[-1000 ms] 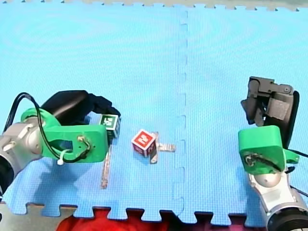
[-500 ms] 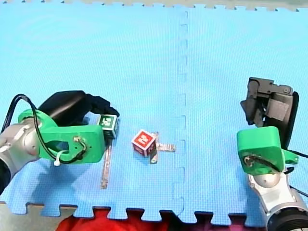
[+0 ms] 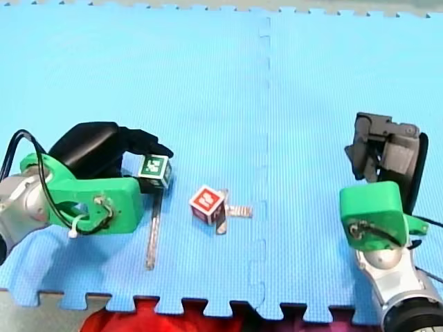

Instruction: Stack cube left

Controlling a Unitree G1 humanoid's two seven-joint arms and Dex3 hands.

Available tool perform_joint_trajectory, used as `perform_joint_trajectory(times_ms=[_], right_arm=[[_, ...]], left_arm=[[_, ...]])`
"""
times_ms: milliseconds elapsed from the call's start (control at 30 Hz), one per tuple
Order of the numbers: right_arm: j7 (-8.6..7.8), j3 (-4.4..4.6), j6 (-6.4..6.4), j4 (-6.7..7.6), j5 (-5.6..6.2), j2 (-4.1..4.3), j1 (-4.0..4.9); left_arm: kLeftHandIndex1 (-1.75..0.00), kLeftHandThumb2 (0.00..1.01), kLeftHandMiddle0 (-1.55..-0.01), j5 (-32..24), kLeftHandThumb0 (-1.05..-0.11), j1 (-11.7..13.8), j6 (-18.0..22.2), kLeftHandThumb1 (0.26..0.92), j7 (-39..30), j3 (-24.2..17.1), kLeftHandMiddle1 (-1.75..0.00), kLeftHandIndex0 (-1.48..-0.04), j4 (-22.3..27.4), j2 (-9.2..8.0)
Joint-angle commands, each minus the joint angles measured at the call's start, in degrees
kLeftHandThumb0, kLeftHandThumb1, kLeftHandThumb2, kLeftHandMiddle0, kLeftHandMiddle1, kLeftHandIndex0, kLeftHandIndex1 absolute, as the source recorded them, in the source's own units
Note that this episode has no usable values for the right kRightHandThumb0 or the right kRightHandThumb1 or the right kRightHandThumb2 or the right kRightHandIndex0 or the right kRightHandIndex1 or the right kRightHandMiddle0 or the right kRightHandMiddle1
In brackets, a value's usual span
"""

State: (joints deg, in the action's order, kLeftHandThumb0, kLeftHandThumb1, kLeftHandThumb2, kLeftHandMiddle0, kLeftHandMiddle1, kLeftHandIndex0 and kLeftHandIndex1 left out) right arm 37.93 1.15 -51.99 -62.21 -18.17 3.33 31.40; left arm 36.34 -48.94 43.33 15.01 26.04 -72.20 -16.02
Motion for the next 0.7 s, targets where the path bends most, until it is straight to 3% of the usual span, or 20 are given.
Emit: perform_joint_trajectory(times_ms=[0, 200, 667], right_arm=[[-0.15, -0.12, -0.31, -0.13, 0.16, 0.31, -0.13], [-0.22, -0.09, -0.20, -0.42, 0.11, 0.40, -0.01], [-0.18, 0.07, 0.20, -0.36, -0.04, 0.26, -0.04]], left_arm=[[-0.08, 0.03, -0.83, -0.23, -0.534, -0.56, 0.98, 0.921, 0.19, -0.22, -1.69, -1.17, 0.42, -0.69], [-0.08, 0.02, -0.84, -0.04, -0.495, -1.29, 3.54, 0.918, 1.58, -0.34, -1.75, -1.17, 0.83, -1.78], [-0.07, 0.01, -0.89, -0.60, -0.465, -1.12, 4.12, 0.921, 0.22, -0.81, -1.75, -1.16, 1.65, -1.36]])
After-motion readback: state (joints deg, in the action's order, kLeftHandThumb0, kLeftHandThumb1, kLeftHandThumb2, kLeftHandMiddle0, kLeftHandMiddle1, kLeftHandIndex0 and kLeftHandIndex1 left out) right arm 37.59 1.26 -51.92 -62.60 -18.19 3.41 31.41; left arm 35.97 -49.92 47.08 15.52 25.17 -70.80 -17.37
